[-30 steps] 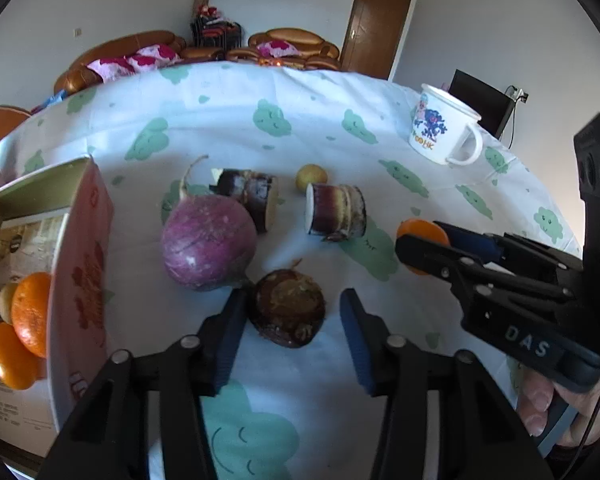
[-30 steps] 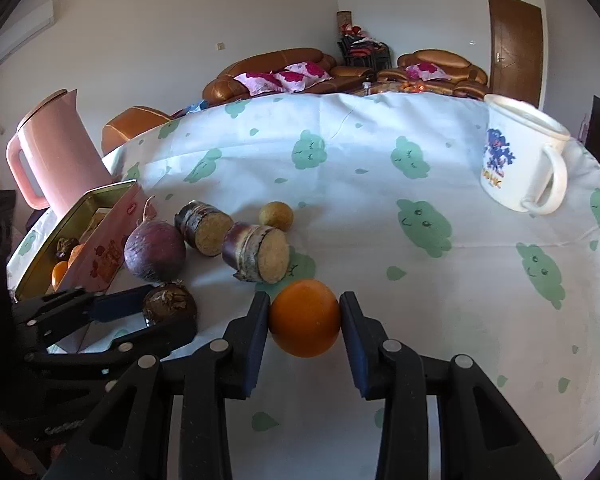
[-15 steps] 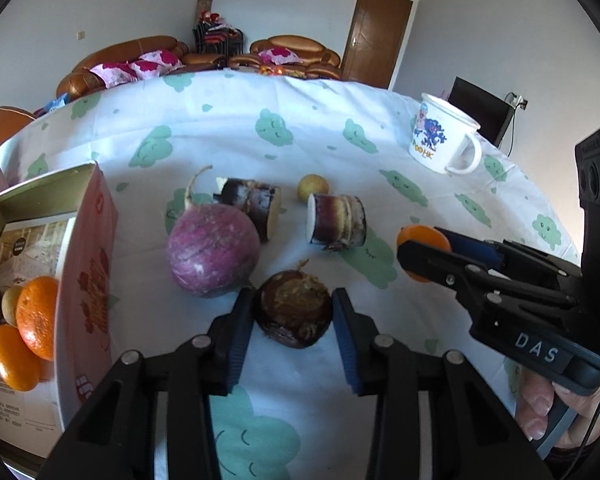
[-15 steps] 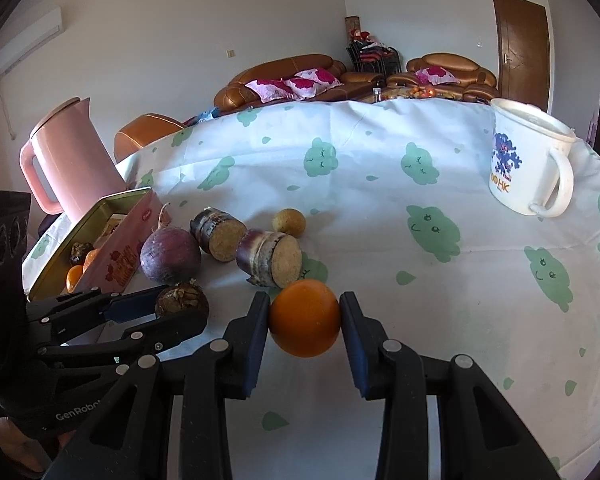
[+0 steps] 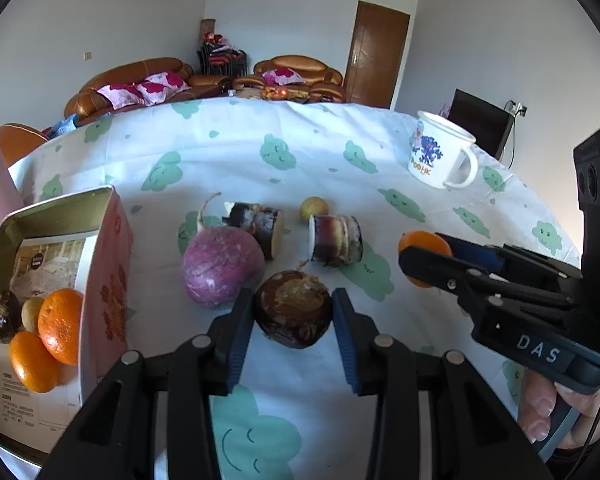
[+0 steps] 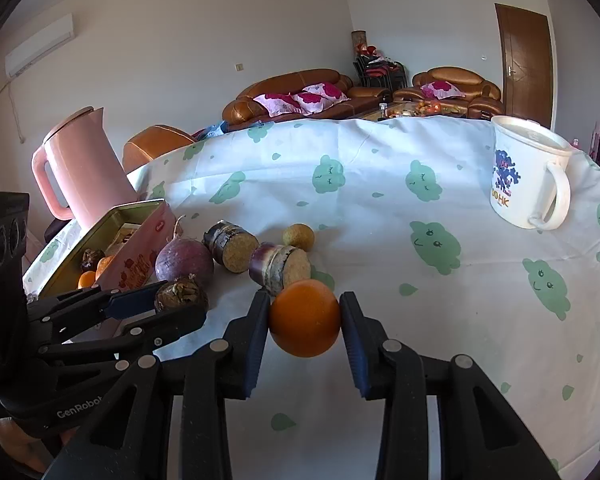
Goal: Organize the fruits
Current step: 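Lift the held brown fruit and orange off the table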
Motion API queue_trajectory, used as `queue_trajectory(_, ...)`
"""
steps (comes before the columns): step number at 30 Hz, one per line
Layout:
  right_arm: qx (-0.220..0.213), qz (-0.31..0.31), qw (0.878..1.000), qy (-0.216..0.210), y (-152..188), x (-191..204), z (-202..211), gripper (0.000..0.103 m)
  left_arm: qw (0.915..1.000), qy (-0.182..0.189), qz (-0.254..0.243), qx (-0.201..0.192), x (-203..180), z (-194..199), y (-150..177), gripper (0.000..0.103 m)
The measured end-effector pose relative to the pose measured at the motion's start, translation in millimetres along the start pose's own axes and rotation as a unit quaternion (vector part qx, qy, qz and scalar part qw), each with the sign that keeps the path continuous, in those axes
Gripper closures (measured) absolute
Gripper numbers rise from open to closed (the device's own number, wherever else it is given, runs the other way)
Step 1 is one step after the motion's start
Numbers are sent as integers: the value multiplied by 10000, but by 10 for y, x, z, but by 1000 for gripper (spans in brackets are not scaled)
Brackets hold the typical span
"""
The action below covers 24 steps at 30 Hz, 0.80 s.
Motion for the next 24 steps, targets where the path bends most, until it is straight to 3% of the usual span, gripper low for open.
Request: queue_trajectory(24, -349, 172, 9992, -95, -12, 71, 156, 65, 9979, -210, -56, -618, -3, 235, -28, 62)
Point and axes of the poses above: each gripper's, at about its wrist camera, not at the fingertips, and z roughly against the way its jaws point, x to its left, y to its underside, the point moved 4 cm from there along -z, roughly the way its jaws point, and after that the axes turned 14 degrees about -y, right-handed, at the moved point
